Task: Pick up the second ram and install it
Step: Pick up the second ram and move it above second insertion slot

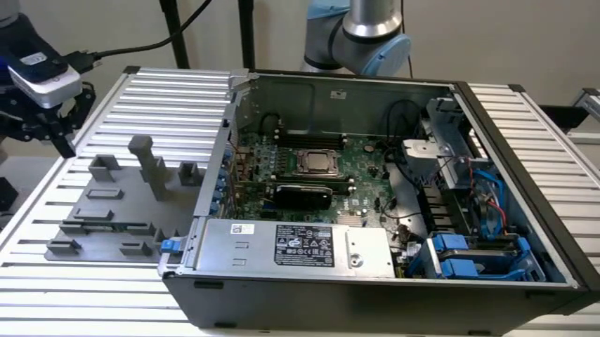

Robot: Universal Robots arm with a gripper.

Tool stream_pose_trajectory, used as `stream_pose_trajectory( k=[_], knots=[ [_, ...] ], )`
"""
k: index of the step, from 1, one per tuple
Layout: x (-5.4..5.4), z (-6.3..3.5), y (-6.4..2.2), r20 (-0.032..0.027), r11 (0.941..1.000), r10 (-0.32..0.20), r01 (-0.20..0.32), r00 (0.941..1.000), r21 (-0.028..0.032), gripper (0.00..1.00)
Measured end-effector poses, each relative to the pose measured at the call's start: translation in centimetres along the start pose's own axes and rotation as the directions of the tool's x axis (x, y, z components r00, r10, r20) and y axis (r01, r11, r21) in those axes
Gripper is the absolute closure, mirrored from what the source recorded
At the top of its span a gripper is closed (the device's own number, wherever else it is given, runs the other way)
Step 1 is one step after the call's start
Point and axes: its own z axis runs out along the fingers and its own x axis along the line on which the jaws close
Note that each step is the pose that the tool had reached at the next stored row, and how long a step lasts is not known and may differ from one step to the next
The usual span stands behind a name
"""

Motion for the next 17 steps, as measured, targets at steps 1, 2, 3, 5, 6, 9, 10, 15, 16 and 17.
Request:
stream_pose_trajectory(
  k=[1, 2, 3, 5, 6, 9, 10, 15, 16, 17],
  knots=[
    [0.0, 0.09, 0.00, -0.0001, 0.9998, -0.018, 0.018, 0.9998, 0.0001, 1.00],
    [0.0, 0.18, 0.00, -0.0003, 0.9993, -0.036, 0.036, 0.9993, 0.0001, 1.00],
    [0.0, 0.26, 0.00, -0.0005, 0.9985, -0.054, 0.054, 0.9985, 0.0002, 1.00],
    [0.0, 0.43, 0.00, -0.0009, 0.9959, -0.091, 0.091, 0.9959, 0.0004, 1.00],
    [0.0, 0.51, 0.00, -0.0012, 0.9941, -0.109, 0.109, 0.9941, 0.0004, 1.00],
    [0.0, 0.77, -0.01, -0.0019, 0.9866, -0.163, 0.163, 0.9866, 0.0006, 1.00],
    [0.0, 0.86, -0.01, -0.0020, 0.9834, -0.182, 0.182, 0.9834, 0.0006, 1.00],
    [0.0, 1.28, -0.01, -0.0030, 0.9630, -0.270, 0.270, 0.9630, 0.0008, 1.00],
    [0.0, 1.37, -0.01, -0.0032, 0.9580, -0.287, 0.287, 0.9580, 0.0008, 1.00],
    [0.0, 1.45, -0.01, -0.0035, 0.9527, -0.304, 0.304, 0.9527, 0.0008, 1.00]
  ],
)
